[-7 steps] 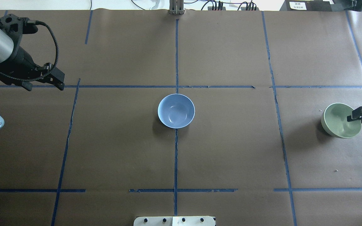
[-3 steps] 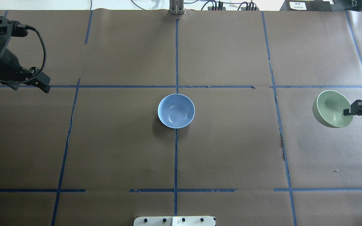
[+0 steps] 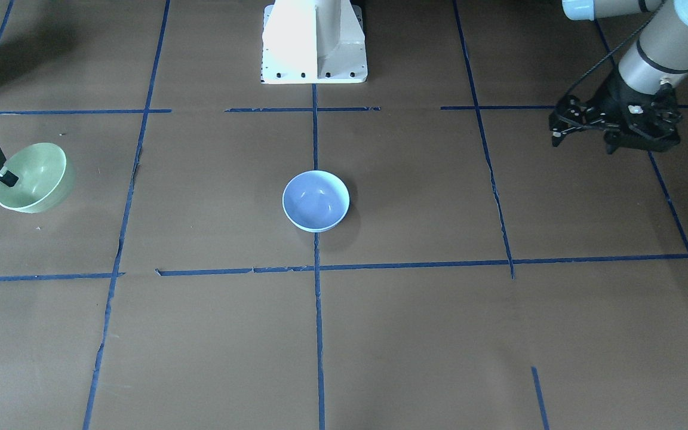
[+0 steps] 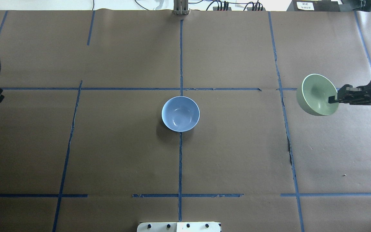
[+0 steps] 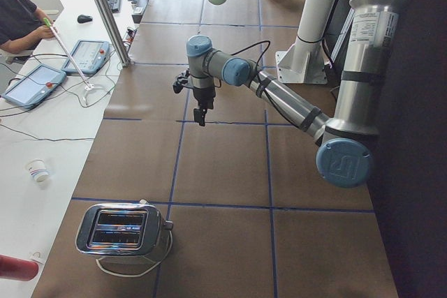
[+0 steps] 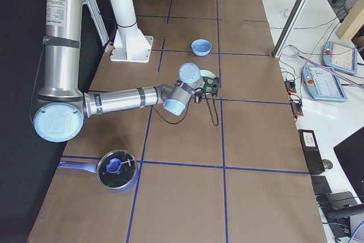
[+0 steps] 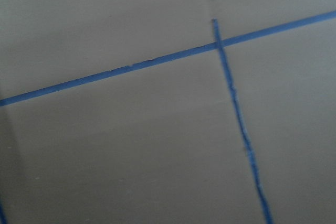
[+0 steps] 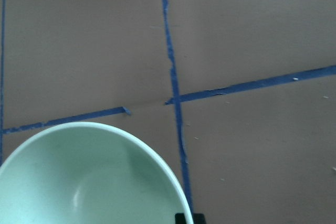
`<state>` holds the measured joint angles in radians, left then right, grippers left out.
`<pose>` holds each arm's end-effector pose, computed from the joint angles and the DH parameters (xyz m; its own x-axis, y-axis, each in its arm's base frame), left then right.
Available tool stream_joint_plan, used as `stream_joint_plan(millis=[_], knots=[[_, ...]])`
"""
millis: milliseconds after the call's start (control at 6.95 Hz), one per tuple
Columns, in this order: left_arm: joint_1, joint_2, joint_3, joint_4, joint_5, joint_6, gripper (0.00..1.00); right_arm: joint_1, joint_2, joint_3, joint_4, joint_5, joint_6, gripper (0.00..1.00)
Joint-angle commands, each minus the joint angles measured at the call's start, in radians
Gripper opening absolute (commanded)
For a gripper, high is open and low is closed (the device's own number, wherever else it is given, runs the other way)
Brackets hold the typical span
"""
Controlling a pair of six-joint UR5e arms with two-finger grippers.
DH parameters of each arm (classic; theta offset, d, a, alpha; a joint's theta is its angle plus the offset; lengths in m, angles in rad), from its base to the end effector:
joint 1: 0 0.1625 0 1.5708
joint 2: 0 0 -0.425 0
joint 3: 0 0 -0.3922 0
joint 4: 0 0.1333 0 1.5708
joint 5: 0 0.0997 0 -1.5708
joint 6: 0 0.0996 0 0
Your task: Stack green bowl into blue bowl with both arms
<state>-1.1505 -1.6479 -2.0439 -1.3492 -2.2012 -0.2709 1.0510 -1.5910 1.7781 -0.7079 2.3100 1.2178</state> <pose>0.1308 -0.4754 0.4251 0.7391 0.2537 -0.6239 -0.1955 0.9673 0.1617 -0.1860 -0.4584 0.4646 0.3533 0.1030 0.9298 -0.2440 0.9697 -0.0147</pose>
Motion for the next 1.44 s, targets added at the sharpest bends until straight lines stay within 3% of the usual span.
stream_joint_plan(millis=[0, 288, 432, 720, 1008, 1295], knots=[[-0.061, 0.004, 0.013, -0.008, 0.003, 0.030, 1.00, -0.079, 0.278, 0.029, -0.285, -0.045, 0.017, 0.00], [-0.099, 0.016, 0.103, -0.010, 0.003, 0.032, 1.00, -0.230, 0.456, 0.070, -0.526, -0.203, 0.017, 0.00], [-0.174, 0.008, 0.163, -0.011, 0.000, 0.033, 1.00, -0.309, 0.515, 0.064, -0.585, -0.280, 0.057, 0.00], [-0.256, 0.002, 0.282, -0.030, -0.006, 0.175, 1.00, -0.420, 0.545, 0.055, -0.582, -0.360, 0.107, 0.00], [-0.270, 0.003, 0.326, -0.053, -0.008, 0.186, 1.00, -0.475, 0.557, 0.052, -0.529, -0.450, 0.186, 0.00], [-0.296, 0.005, 0.343, -0.051, -0.006, 0.229, 1.00, -0.491, 0.559, -0.070, -0.358, -0.510, 0.250, 0.00]])
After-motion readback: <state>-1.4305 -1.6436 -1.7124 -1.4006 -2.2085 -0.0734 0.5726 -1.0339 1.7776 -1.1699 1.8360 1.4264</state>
